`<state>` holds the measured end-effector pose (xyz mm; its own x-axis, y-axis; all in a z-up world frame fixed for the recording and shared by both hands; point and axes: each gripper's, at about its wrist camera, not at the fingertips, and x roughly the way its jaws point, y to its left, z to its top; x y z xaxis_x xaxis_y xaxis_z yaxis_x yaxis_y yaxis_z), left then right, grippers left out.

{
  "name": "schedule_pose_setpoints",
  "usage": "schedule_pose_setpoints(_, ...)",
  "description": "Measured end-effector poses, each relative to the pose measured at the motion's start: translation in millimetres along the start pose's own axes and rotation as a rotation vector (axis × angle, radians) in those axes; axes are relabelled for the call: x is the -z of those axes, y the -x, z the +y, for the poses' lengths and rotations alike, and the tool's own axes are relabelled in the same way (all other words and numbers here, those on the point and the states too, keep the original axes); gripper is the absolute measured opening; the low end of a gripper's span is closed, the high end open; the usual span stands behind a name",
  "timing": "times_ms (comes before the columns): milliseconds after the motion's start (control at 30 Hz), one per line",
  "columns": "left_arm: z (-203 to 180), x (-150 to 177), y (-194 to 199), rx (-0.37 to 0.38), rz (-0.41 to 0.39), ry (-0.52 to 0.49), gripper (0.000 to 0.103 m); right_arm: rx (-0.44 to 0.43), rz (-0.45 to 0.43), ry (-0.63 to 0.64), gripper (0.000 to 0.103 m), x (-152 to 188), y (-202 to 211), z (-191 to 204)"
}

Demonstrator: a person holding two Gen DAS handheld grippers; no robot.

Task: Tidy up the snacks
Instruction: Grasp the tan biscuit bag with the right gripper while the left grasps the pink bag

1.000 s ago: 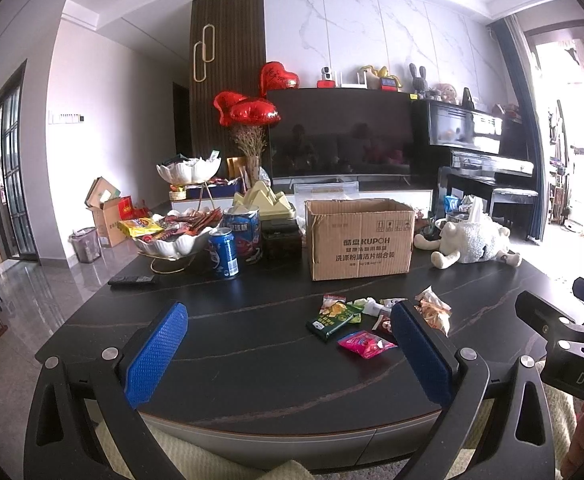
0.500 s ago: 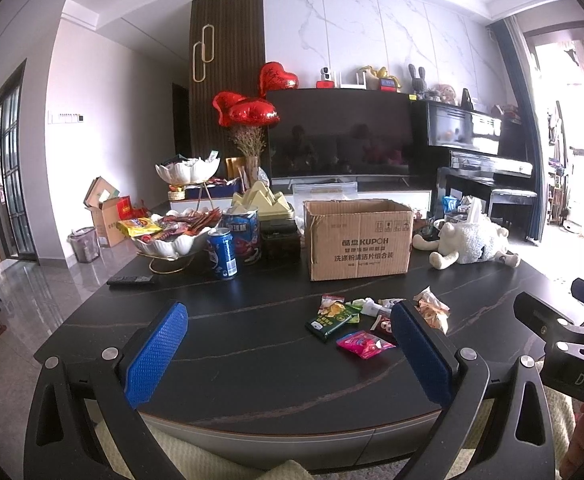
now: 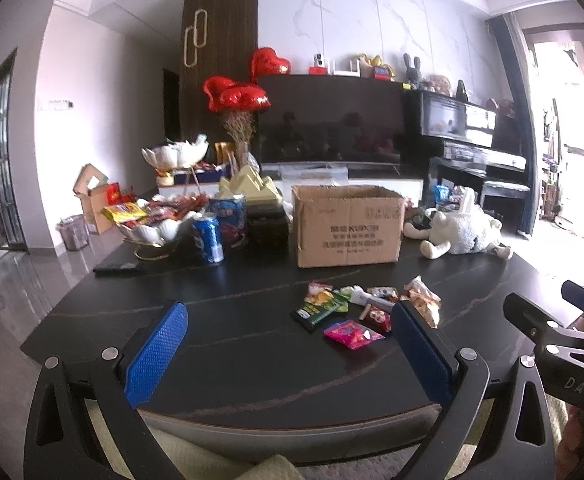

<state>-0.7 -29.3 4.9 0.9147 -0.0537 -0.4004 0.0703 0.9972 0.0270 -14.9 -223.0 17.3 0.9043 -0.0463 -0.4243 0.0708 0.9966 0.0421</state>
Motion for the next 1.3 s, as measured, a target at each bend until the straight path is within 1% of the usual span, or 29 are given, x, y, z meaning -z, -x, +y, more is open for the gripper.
schedule_pose_setpoints(67,0,3,-7,0.018,0.014,0.003,0.103,0.0,0.01,-0.003,0.103,-1,-3,-4)
schedule_pose_setpoints(133,-5,3,-15,0.014,0.025,0.004,0.103,-0.004,0.023,-0.009,0.103,-1,-11,-7)
schedule_pose_setpoints(467,-17,-2,-62,0.045,0.106,0.004,0.103,-0.024,0.119,-0.059,0.103,9,-75,-27)
schedule_pose_setpoints(600,-21,-5,-89,0.076,0.184,0.042,0.103,-0.02,0.137,-0.072,0.103,8,-97,-35)
schedule_pose_setpoints(767,-30,-4,-125,0.08,0.277,0.075,0.102,-0.018,0.161,-0.072,0.102,5,-125,-41)
schedule_pose_setpoints(867,-32,-1,-142,0.082,0.319,0.101,0.099,-0.023,0.185,-0.093,0.102,3,-146,-47)
schedule_pose_setpoints(1067,-40,6,-180,0.082,0.41,0.137,0.097,-0.038,0.266,-0.17,0.099,9,-188,-60)
schedule_pose_setpoints(1167,-45,12,-197,0.082,0.456,0.148,0.096,-0.064,0.326,-0.22,0.094,17,-209,-65)
schedule_pose_setpoints(1300,-50,22,-217,0.074,0.516,0.163,0.094,-0.071,0.372,-0.229,0.091,27,-229,-65)
